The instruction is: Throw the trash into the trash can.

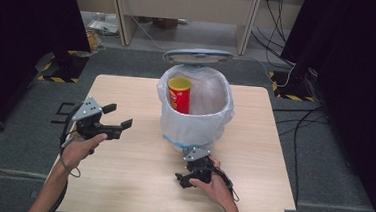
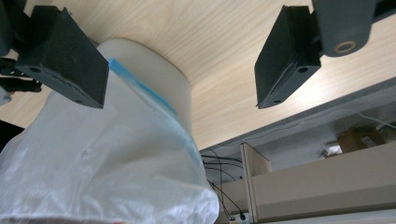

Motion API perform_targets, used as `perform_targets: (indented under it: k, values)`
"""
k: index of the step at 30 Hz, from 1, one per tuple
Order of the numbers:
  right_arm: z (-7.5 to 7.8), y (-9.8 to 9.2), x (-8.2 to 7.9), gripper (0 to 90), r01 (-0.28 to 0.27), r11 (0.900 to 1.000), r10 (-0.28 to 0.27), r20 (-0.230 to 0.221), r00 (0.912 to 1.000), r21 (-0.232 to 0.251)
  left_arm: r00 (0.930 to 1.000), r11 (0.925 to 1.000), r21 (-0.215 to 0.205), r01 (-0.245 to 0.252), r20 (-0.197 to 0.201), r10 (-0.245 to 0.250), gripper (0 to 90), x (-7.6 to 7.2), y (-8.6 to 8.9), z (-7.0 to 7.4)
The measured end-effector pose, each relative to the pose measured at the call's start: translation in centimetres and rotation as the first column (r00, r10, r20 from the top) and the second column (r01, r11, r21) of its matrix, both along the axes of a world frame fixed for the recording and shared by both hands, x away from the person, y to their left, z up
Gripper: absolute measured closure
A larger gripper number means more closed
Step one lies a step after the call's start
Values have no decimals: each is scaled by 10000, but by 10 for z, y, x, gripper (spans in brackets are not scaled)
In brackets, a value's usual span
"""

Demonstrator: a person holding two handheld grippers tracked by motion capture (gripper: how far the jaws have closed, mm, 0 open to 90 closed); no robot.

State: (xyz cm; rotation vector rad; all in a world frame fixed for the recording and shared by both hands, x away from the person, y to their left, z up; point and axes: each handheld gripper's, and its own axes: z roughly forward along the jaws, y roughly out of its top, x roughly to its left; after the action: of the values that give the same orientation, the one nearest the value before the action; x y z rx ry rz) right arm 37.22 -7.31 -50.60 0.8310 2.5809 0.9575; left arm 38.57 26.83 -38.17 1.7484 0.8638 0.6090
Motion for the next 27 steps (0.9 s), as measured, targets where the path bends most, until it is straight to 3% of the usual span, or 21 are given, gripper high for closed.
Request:
perform_targets:
  k: [8, 13, 22, 27]
  values:
    - [0, 0, 0, 91, -6, 10000, 6, -20, 10000, -6, 9975, 9978, 378, -542, -444, 559, 173, -1, 7, -43]
    - [0, 0, 0, 91, -15, 10000, 15, 1, 10000, -3, 9935, 9967, 361, -730, -850, 759, 175, 1, 12, -69]
    - [0, 1, -1, 90, 2, 10000, -2, 36, 10000, -47, 9900, 9949, 649, -768, -1137, 838, 178, 4, 15, -93]
    - [0, 0, -1, 90, 1, 10000, -1, 36, 10000, -42, 9840, 9928, 871, -817, -1513, 943, 178, 2, 18, -109]
